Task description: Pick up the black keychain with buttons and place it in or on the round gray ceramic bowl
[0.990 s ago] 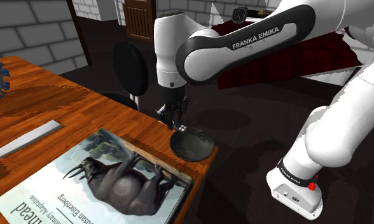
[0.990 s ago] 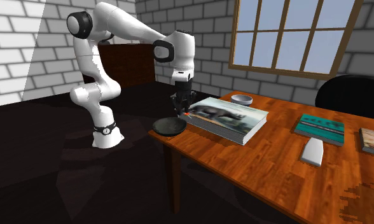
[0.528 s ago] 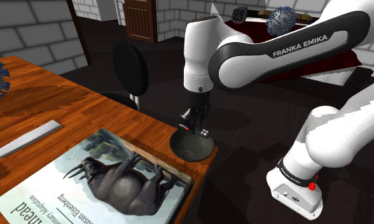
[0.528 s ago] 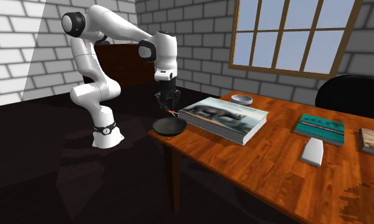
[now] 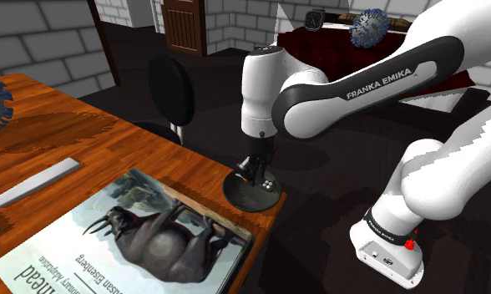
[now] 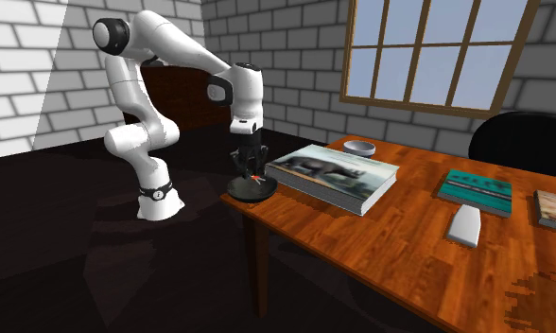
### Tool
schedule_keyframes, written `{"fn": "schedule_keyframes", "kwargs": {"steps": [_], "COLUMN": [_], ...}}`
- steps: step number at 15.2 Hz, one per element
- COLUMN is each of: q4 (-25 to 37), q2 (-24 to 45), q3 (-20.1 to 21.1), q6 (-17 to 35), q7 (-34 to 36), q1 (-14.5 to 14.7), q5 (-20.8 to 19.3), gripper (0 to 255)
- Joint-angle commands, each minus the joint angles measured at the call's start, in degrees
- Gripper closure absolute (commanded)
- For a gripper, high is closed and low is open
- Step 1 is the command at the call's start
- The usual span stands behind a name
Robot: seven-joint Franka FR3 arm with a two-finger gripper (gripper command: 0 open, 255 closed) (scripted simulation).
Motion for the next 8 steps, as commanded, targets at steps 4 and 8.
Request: {"fn": "schedule_keyframes", "kwargs": {"steps": [4,8], "q4": [-2.3,-2.3], "q2": [2.3,2.3], "q3": [0.7,0.7], "q6": [4.6,4.6], "q7": [0.3,0.3], "q1": [-0.1,-0.1], "q5": [-0.3,-0.3], "gripper": [255,255]}}
